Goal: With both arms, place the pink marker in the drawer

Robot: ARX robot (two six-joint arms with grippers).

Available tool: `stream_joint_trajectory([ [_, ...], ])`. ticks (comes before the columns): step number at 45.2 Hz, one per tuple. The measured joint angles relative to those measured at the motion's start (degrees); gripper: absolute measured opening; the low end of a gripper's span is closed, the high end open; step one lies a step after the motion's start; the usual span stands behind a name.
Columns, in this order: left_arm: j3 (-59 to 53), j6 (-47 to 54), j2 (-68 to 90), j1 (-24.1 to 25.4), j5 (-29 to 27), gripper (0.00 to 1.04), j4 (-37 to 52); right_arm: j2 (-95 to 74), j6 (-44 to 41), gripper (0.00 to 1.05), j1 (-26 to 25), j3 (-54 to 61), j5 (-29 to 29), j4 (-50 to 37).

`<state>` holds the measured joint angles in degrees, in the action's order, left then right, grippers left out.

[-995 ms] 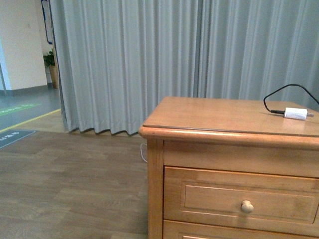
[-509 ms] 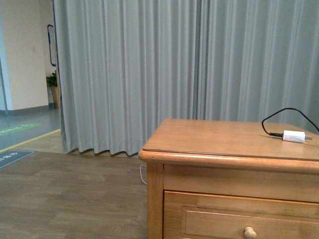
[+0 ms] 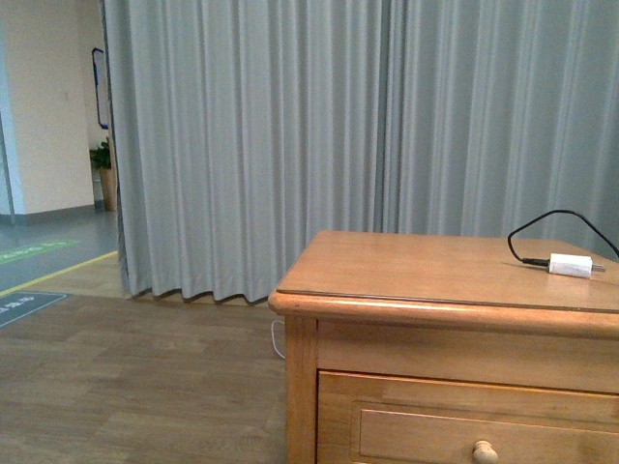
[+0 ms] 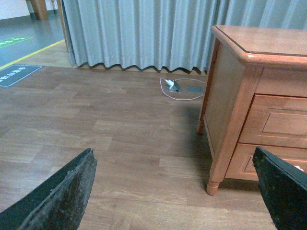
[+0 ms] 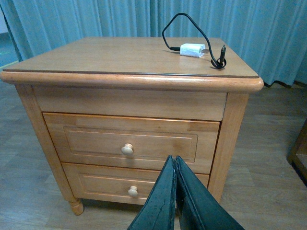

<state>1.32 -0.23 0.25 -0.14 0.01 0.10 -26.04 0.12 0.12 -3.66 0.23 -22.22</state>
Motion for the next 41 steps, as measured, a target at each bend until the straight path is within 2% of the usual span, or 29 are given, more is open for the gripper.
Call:
stream_joint_trajectory([
  [14, 0.00, 0.00, 0.00, 0.00, 0.00, 0.99, -0.02, 6.60, 0.02, 0.01, 0.00, 3.34, -0.11, 2.86],
  [36, 0.00, 0.00, 0.00, 0.00, -0.02, 0.99, -0.07, 16.09, -0.02, 0.01, 0.00, 3.39, -0.13, 12.09],
  [39, 0.00, 0.00, 0.00, 0.00, -0.02, 0.99, -0.07, 22.05, -0.07, 0.01, 0.00, 3.32, -0.15, 20.15],
  [41, 0.00, 0.00, 0.00, 0.00, 0.00, 0.99, -0.07, 25.07, -0.07, 0.01, 0.00, 3.32, -0.15, 21.86],
])
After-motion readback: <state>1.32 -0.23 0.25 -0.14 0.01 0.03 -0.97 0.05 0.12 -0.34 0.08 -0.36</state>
